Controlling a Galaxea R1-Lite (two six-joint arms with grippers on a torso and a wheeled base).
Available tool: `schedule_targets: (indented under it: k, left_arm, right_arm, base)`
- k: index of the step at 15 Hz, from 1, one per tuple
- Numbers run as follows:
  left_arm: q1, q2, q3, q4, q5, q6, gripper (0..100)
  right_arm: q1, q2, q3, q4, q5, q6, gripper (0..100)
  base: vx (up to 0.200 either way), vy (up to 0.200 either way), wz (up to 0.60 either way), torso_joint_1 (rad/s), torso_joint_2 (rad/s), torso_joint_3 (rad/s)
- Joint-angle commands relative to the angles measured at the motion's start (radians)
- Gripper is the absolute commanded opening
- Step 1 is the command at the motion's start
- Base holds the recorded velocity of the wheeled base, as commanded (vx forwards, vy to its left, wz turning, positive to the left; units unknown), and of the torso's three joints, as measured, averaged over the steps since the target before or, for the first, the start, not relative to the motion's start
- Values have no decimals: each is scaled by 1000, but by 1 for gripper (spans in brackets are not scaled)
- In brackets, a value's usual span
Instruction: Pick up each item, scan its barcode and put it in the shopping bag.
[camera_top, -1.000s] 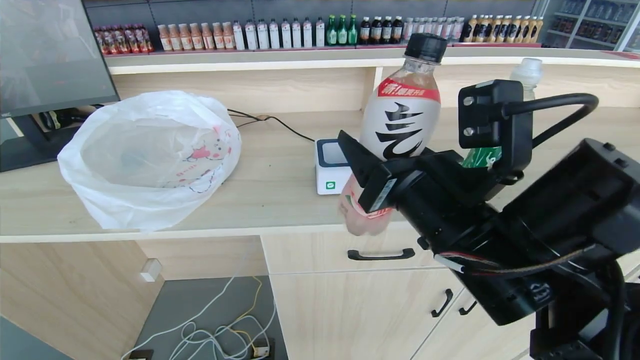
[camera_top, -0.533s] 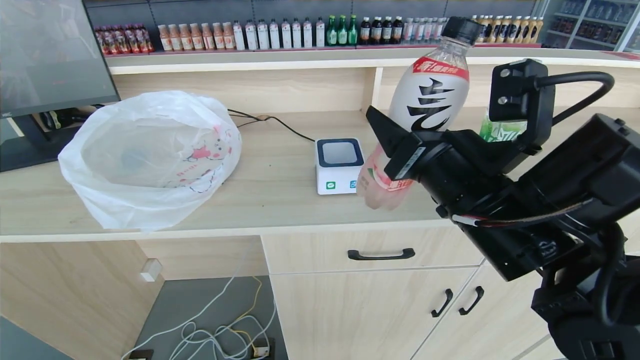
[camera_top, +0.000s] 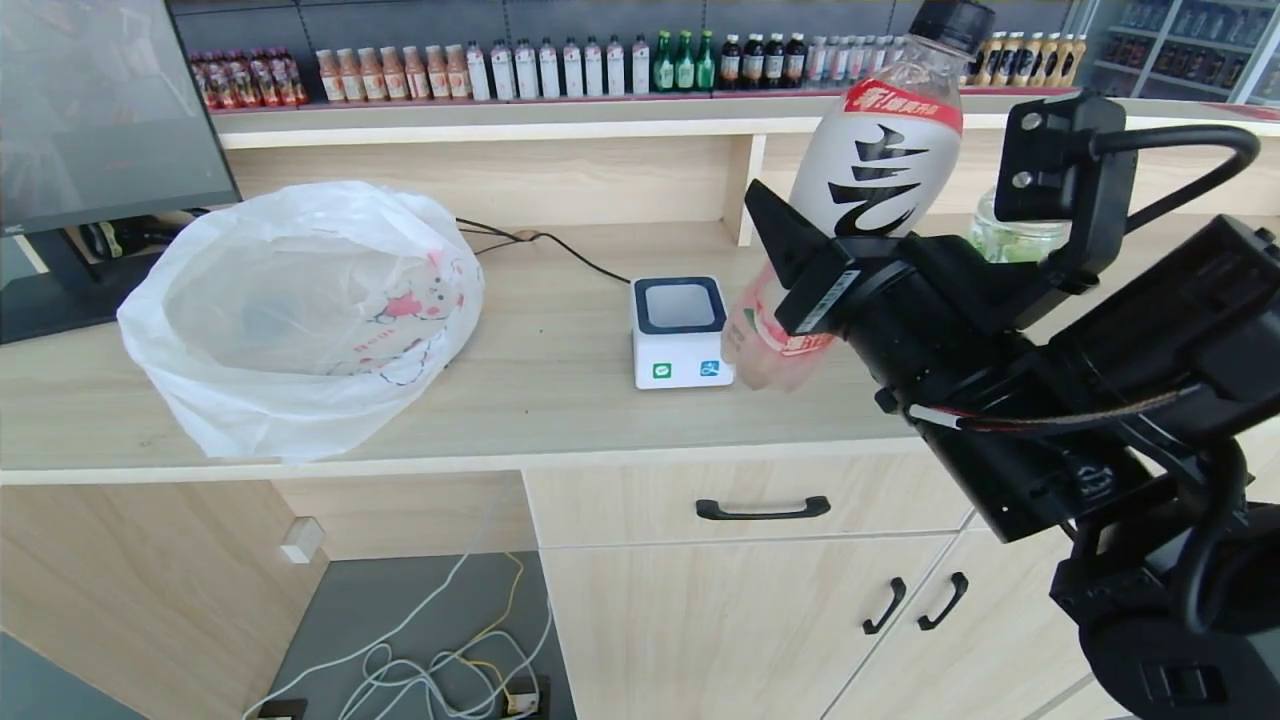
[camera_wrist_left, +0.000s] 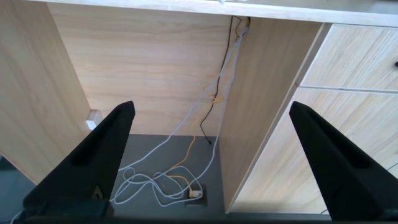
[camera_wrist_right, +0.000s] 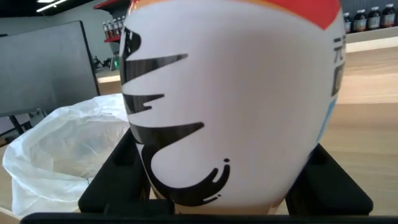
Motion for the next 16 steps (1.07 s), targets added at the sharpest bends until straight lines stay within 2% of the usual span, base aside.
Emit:
schedule_targets:
  k: [1, 12, 16]
  left_arm:
    - [1, 0, 0, 0, 0, -1, 100]
    - [1, 0, 0, 0, 0, -2, 100]
    - [1, 0, 0, 0, 0, -2, 100]
  right_arm:
    - [-15, 18, -9, -4, 1, -1, 0]
    - [-21, 11, -11, -24, 7, -33, 0]
    - [-43, -8, -14, -24, 7, -35, 0]
  base:
    - [0, 0, 0, 0, 0, 0]
    - [0, 200, 0, 4, 3, 3]
    - [0, 0, 0, 0, 0, 0]
